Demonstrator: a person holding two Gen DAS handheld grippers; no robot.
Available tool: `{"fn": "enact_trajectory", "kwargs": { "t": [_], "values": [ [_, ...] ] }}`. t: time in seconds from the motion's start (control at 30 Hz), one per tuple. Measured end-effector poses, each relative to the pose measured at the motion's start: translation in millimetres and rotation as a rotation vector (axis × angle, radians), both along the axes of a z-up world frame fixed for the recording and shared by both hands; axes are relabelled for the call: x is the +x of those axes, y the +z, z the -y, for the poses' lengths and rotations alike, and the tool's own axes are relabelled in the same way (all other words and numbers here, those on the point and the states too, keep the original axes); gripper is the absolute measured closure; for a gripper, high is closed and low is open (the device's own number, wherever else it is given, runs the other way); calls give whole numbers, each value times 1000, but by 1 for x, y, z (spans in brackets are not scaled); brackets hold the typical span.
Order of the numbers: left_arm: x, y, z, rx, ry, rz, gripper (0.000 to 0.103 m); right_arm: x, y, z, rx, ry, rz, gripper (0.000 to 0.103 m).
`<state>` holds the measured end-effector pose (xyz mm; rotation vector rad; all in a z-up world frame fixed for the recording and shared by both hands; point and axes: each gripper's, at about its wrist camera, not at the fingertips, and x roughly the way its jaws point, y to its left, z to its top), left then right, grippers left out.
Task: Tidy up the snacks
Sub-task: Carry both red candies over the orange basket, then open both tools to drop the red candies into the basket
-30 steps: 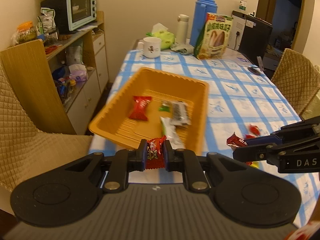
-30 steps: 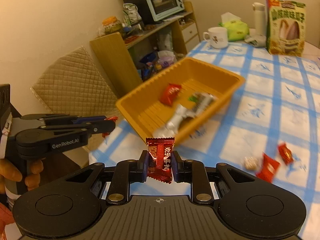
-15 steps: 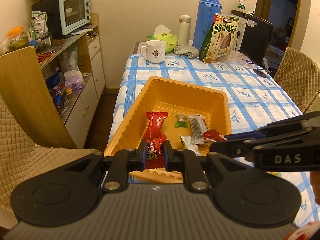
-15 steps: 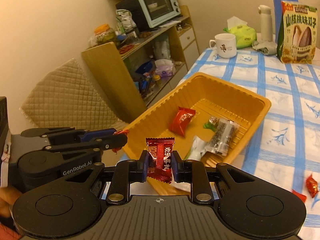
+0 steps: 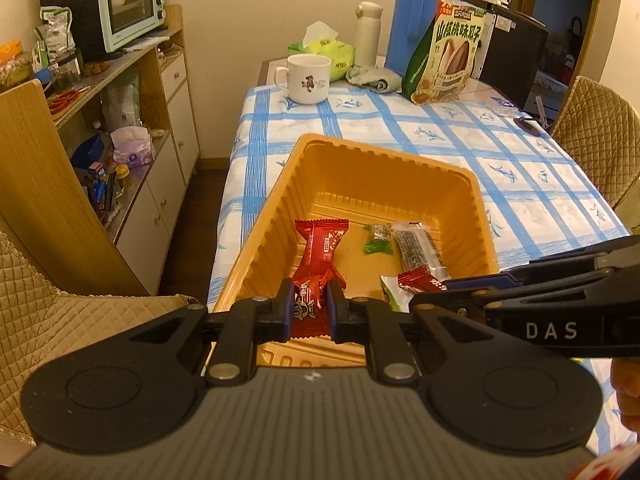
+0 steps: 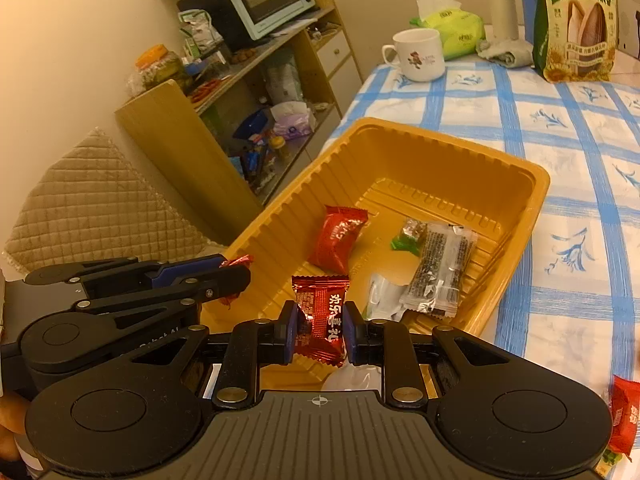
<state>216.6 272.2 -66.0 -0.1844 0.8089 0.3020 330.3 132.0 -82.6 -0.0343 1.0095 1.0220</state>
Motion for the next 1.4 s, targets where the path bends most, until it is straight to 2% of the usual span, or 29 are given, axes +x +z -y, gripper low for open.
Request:
{"fn": "enact_trajectory", "kwargs": {
  "t": [0.47, 1.0, 1.13, 1.2, 1.3, 1.4],
  "values": [
    [15, -7, -7, -15, -11, -10, 88, 10, -7, -6, -11, -23, -21, 79],
    [2, 2, -9, -26, -17, -10, 83, 11, -12, -17, -16, -14, -30, 79],
    [-3, 3, -11, -26, -6, -7, 80, 9, -13, -21, 14, -9, -47, 78],
    [-5, 4, -11, -25, 1, -7, 78, 9, -13, -24, 23, -15, -62, 74],
    [-9, 4, -13, -25, 14, -8, 76, 9, -13, -24, 30, -22, -60, 58],
    [-13, 4, -13, -21, 19, -10, 71, 9, -13, -22, 27, -30, -59, 53]
  ]
}}
